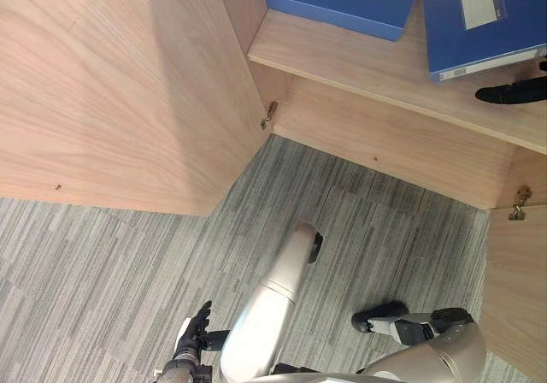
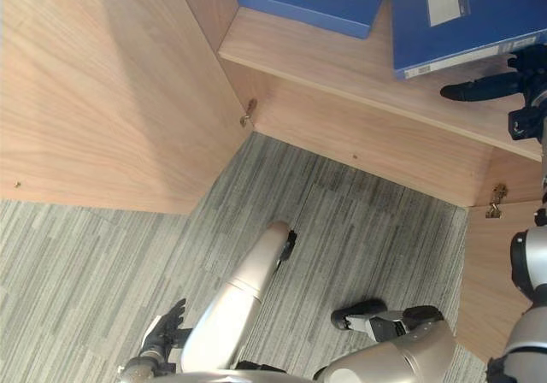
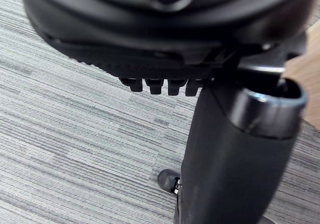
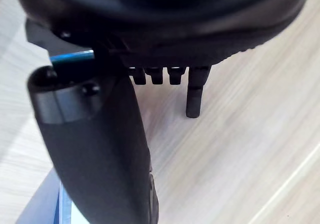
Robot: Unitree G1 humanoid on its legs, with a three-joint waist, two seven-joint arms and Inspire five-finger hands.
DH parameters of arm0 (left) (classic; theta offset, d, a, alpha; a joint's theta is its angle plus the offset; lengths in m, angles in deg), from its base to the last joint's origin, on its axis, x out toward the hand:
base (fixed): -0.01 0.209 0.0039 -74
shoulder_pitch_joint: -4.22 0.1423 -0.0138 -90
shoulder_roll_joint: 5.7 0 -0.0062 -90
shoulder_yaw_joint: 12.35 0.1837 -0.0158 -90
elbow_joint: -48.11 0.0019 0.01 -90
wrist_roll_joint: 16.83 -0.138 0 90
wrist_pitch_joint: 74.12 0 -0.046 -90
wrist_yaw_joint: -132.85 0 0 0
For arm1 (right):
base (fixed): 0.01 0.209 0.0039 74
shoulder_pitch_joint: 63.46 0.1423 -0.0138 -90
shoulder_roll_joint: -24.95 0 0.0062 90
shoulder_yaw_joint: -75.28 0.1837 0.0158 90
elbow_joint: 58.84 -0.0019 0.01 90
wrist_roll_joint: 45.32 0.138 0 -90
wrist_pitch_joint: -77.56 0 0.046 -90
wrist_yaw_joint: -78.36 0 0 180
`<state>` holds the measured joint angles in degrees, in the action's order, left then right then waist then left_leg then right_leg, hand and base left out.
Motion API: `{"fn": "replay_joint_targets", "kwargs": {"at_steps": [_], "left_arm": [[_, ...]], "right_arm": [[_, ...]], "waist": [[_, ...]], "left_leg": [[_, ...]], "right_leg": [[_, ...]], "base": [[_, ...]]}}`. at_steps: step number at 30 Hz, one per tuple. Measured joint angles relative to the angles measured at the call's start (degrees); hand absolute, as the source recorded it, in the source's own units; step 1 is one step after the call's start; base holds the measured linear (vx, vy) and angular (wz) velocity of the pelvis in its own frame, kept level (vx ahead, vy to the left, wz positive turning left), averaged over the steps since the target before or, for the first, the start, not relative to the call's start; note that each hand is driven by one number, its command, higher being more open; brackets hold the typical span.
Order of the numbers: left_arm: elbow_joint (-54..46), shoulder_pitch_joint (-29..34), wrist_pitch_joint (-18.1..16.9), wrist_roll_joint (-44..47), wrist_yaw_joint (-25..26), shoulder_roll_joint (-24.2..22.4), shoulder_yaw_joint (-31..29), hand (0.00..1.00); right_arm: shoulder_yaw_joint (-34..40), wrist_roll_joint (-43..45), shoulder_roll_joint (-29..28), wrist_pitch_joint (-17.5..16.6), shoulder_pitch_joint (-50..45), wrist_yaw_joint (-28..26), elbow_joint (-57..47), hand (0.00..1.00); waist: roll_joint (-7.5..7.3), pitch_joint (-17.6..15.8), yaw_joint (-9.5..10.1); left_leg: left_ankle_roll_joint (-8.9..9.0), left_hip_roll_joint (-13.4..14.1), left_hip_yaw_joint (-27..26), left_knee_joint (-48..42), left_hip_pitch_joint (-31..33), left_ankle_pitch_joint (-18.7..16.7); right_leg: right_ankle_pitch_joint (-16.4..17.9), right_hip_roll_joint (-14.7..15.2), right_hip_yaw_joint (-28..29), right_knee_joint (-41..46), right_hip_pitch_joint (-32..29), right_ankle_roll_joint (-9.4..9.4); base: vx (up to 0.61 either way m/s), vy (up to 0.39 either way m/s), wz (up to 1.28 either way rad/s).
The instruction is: Walk over to the cabinet, pick up the folder, carry it to the office cabinet, place the folder inside the office cabinet, then close the office cabinet door
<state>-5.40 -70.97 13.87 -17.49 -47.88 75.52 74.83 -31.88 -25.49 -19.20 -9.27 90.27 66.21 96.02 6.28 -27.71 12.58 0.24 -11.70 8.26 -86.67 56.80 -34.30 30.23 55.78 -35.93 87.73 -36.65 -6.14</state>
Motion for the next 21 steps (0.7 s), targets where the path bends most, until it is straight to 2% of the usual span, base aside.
{"fn": "replay_joint_targets", "kwargs": {"at_steps": [2, 6, 8, 9, 10, 13, 15, 17, 18, 19, 21], "left_arm": [[0.08, 0.0, 0.0, 0.01, -0.13, -0.01, 0.0, 1.0], [0.7, -0.01, 0.0, 0.04, -0.2, -0.07, 0.0, 1.0], [0.85, -0.01, 0.06, 0.06, -0.14, -0.03, -0.03, 1.0], [0.86, -0.01, 0.08, 0.06, -0.14, -0.02, -0.03, 1.0], [0.75, -0.01, 0.07, 0.06, -0.14, -0.01, -0.03, 1.0], [0.45, -0.02, 0.02, 0.06, -0.14, 0.07, -0.03, 1.0], [0.4, -0.01, 0.02, 0.06, -0.14, 0.4, -0.04, 1.0], [0.7, -0.01, 0.0, 0.04, -0.19, 0.77, -0.03, 1.0], [0.96, -0.01, 0.0, 0.02, -0.2, 0.85, -0.03, 1.0], [1.06, 0.0, -0.01, 0.02, -0.18, 0.85, 0.05, 1.0], [2.11, 0.0, -0.13, -0.13, -0.09, 0.86, 1.69, 1.0]], "right_arm": [[0.18, 3.02, -0.16, 0.23, -0.03, 0.42, 0.67, 1.0], [0.39, 17.03, -1.98, 1.29, -0.03, 4.27, 3.78, 1.0], [2.06, 30.03, -4.11, 0.84, -0.33, 7.18, 4.84, 1.0], [2.71, 32.99, -4.74, 0.61, -0.41, 7.78, 4.92, 1.0], [2.78, 40.12, -5.97, -0.66, -0.45, 9.24, 5.31, 1.0], [3.15, 45.32, -6.64, -1.35, -0.45, 10.3, 5.69, 1.0], [3.75, 43.51, -6.63, -1.52, -0.28, 10.3, 5.53, 1.0], [2.91, 33.25, -6.36, -0.83, 0.49, 9.83, 4.42, 1.0], [1.03, 23.91, -5.82, -0.34, 1.36, 8.63, 3.42, 1.0], [-0.76, 20.87, -5.37, 0.05, 1.95, 8.05, 2.57, 1.0], [-7.89, -1.58, -4.78, 0.39, 3.3, 4.46, -1.85, 1.0]], "waist": [[-0.11, 0.0, -0.01], [-0.15, 0.03, -0.05], [-0.07, 0.12, -0.3], [0.0, 0.17, -0.32], [0.17, 0.26, -0.44], [0.81, 0.55, -0.35], [1.44, 0.57, -0.2], [1.65, 0.51, -0.28], [1.72, 0.55, -0.32], [1.72, 0.55, -0.33], [1.76, 0.53, -0.37]], "left_leg": [[-0.03, -0.03, -0.08, 0.38, -0.26, 0.02], [-0.08, -0.24, -0.04, 1.55, -1.86, 0.05], [-0.06, -0.26, 0.21, 2.39, -2.66, 0.07], [-0.06, -0.25, 0.28, 2.55, -2.86, 0.07], [-0.03, -0.33, 0.52, 2.96, -3.46, 0.08], [0.15, -0.72, 0.88, 3.65, -4.23, 0.18], [0.17, -0.89, 1.11, 3.85, -4.63, 0.19], [0.28, -0.96, 1.12, 4.14, -4.81, 0.27], [0.3, -0.95, 1.12, 4.31, -4.99, 0.3], [0.3, -0.93, 1.11, 4.4, -5.11, 0.31], [0.31, -0.71, 0.98, 4.81, -5.83, 0.3]], "right_leg": [[-0.07, -0.02, -0.08, -0.31, 0.21, -0.11], [-0.26, 0.01, -1.03, -1.25, 2.07, -0.47], [-0.27, 0.1, -2.58, -1.79, 3.68, -0.48], [-0.27, 0.11, -2.94, -1.87, 4.03, -0.48], [-0.27, 0.28, -4.01, -2.0, 5.23, -0.48], [-0.27, 0.85, -5.82, -2.09, 7.07, -0.49], [-0.27, 1.0, -6.36, -2.05, 7.77, -0.49], [-0.27, 1.07, -6.38, -2.13, 7.77, -0.49], [-0.27, 1.06, -6.35, -2.21, 7.78, -0.49], [-0.26, 1.05, -6.3, -2.24, 7.78, -0.48], [-0.26, 0.87, -5.85, -2.47, 7.87, -0.47]], "base": [[0.0, 0.0, 0.0], [-0.01, -0.03, 0.03], [-0.01, -0.048, 0.02], [-0.01, -0.061, 0.04], [0.0, -0.053, 0.06], [0.01, -0.051, 0.1], [0.02, -0.053, 0.08], [0.01, -0.041, 0.0], [0.01, -0.04, -0.02], [0.01, -0.041, -0.04], [0.01, -0.048, -0.06]]}}
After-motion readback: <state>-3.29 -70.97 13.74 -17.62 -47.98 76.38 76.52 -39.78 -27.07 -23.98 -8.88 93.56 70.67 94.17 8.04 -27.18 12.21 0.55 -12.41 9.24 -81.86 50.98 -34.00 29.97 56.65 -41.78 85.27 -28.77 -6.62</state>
